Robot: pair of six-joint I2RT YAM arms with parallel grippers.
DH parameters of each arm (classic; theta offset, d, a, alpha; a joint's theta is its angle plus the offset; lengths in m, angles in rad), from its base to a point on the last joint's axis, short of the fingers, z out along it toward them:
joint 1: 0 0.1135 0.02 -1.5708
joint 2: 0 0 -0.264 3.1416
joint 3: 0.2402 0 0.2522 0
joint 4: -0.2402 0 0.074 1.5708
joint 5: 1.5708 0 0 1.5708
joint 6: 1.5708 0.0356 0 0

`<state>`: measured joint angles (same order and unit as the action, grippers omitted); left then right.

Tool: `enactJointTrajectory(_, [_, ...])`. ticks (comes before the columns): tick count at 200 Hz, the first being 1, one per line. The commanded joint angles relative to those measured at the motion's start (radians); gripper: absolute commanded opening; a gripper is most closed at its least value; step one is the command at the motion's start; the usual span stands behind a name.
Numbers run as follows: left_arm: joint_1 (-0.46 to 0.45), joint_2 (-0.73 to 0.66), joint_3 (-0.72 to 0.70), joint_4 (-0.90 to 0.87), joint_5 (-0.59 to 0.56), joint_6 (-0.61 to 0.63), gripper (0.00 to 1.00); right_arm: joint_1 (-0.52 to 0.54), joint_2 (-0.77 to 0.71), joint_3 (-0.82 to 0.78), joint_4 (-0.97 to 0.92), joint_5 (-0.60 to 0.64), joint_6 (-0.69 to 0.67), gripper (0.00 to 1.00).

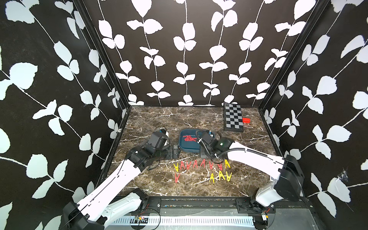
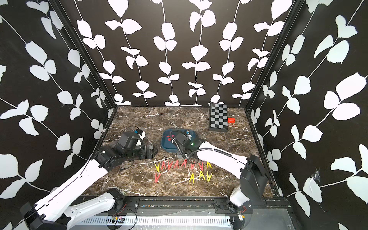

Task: Take the clothespins out of the storage box
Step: Pick up the clothespin from the storage box, then place the clothespin at the center of the board.

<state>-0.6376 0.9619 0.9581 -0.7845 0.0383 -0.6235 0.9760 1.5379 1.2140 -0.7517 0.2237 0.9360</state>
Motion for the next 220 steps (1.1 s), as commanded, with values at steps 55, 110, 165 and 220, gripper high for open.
enactJointTrajectory(55, [0.007,-0.037,0.000,-0.075,-0.046,0.054,0.99,0.197,0.029,-0.101,-0.034,0.006,0.127,0.00])
enactJointTrajectory(110, [0.007,-0.072,-0.019,-0.089,-0.038,0.054,0.99,0.262,0.118,-0.161,0.024,-0.024,0.149,0.00])
enactJointTrajectory(165, [0.007,-0.082,-0.013,-0.108,-0.042,0.064,0.99,0.271,0.156,-0.207,0.043,-0.053,0.162,0.00])
enactJointTrajectory(220, [0.007,-0.071,-0.024,-0.094,-0.033,0.059,0.99,0.301,0.136,-0.235,0.031,-0.057,0.192,0.00])
